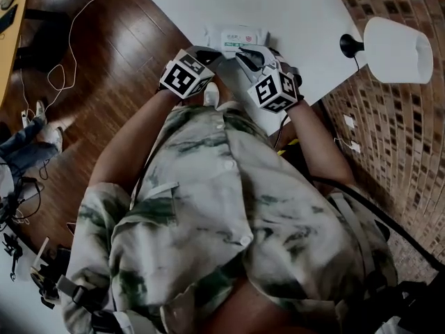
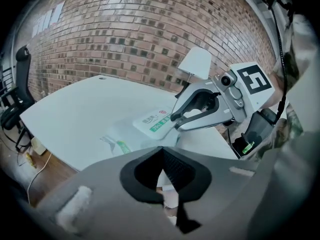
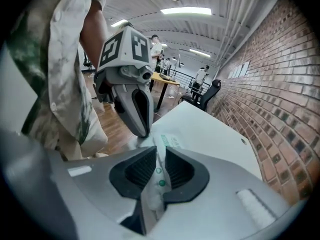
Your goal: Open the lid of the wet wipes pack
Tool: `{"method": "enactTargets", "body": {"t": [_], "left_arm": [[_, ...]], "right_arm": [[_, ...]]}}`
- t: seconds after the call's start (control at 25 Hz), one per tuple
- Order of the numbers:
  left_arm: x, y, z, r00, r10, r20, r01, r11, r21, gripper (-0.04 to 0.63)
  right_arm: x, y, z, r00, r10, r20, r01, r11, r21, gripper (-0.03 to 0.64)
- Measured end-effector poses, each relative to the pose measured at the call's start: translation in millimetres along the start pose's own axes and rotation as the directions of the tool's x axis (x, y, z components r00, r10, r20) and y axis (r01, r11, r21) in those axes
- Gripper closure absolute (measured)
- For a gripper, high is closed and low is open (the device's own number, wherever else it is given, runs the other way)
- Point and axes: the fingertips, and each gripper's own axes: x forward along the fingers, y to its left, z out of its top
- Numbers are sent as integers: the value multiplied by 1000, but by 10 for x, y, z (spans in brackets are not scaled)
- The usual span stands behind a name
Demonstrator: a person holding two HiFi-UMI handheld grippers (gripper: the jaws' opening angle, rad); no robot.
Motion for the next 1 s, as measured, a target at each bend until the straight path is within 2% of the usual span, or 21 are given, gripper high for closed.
{"method": "enactTargets", "body": {"t": [0.16,0.52,1.0], "left_arm": [[59,19,-35,1000,18,-25,-18,1000,20,597],[61,18,-47,999,35,-21,-35,999,2,597],[52,32,-69,998,48,-28,-48,999,-15,597]], "right_arm": [[8,-28,19,1000,19,12,-19,1000,-12,556],[-17,14,27,996,86,28,-86,996,-19,591],[-135,-469,335,989,93,111,-99,994,52,606]]}}
